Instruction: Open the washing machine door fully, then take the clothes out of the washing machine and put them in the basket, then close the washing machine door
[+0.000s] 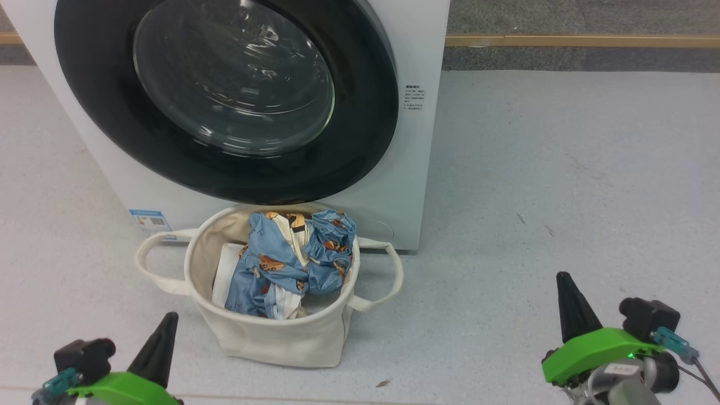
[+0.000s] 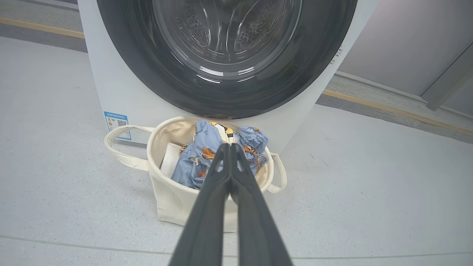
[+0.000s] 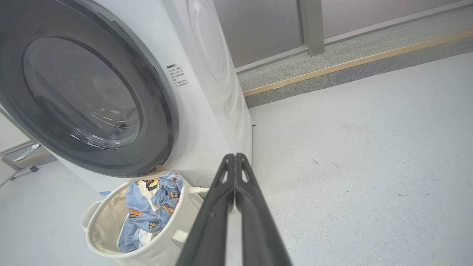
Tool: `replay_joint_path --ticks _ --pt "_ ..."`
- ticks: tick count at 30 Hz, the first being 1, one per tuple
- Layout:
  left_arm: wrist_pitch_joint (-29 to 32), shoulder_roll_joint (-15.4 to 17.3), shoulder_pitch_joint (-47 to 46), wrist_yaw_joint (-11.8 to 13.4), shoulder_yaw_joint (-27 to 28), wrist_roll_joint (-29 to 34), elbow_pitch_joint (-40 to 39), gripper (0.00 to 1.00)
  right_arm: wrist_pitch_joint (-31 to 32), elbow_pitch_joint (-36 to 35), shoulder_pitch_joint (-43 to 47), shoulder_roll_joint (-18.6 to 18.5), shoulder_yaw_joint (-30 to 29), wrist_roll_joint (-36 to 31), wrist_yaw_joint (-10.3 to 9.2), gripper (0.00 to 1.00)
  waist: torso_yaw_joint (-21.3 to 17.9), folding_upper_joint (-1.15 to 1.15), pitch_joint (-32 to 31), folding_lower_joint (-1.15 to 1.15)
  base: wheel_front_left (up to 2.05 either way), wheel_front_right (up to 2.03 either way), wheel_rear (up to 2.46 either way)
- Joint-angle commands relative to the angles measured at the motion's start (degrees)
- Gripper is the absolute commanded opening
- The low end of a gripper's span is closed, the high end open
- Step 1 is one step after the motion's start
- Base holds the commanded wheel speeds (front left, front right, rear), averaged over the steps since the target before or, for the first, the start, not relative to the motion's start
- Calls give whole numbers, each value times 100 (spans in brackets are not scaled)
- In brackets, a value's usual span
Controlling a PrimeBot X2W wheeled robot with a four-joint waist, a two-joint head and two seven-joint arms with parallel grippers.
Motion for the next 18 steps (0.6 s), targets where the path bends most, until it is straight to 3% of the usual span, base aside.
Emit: replay_joint_path --ticks 1,18 --pt "28 91 -264 -4 170 -109 -193 0 31 -230 -282 -31 -27 140 0 0 7 0 2 -1 0 0 0" --pt "290 -209 -157 -10 511 -898 -362 0 304 -414 -168 -30 -99 1228 -1 0 122 0 25 -2 0 0 0"
